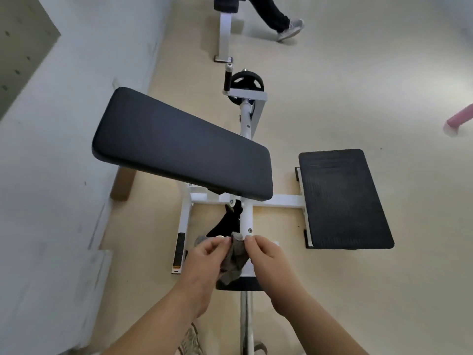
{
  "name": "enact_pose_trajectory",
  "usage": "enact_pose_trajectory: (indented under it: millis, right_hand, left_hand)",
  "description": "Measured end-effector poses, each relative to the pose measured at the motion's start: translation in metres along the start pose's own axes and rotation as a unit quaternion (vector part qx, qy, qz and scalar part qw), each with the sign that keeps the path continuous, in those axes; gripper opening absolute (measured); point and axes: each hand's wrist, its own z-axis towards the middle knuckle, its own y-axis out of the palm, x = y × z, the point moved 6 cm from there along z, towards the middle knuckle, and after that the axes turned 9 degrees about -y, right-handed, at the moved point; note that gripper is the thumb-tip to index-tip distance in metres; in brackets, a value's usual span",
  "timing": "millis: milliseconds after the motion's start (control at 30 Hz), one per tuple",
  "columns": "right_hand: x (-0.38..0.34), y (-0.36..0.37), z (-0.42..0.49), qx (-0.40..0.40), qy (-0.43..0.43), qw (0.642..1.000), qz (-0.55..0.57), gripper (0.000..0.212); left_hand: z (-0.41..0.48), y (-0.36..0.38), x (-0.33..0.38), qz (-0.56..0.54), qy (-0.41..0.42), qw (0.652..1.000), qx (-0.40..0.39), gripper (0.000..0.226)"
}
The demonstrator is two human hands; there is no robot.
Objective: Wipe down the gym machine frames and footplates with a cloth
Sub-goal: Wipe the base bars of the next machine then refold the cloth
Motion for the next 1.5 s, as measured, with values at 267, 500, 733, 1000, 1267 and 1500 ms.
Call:
enact_pose_trajectory:
  millis: [267,500,733,1000,1267,1500]
  right_hand:
    - [-0.004,-0.029,0.007,0.017,0.015,0.981,0.19,0.031]
    - [0.014,-0.034,0.061,0.216,-0.008,0.974,-0.063,0.006]
    - [0.066,-0.015,0.068,0.319,0.145,0.937,0.007,0.014]
    - [0.141,-0.014,0.088,0.321,0.182,0.928,-0.048,0.039]
    - [0.223,-0.02,0.155,0.297,0.259,0.89,-0.231,0.073]
    - [0.264,-0.035,0.211,0.354,0.332,0.821,-0.302,0.066]
  left_hand:
    - [0.012,0.035,0.001,0.108,-0.092,0.982,-0.122,0.053]
    - [0.083,0.02,0.052,0.199,-0.038,0.977,-0.072,0.017]
    - [0.123,-0.024,0.107,0.285,0.045,0.957,-0.021,0.014]
    - [0.171,-0.016,0.127,0.375,0.198,0.905,0.041,0.009]
    - [0.279,-0.02,0.05,0.461,0.115,0.88,0.023,0.007]
    - [0.378,0.003,-0.023,0.482,0.065,0.873,-0.035,0.005]
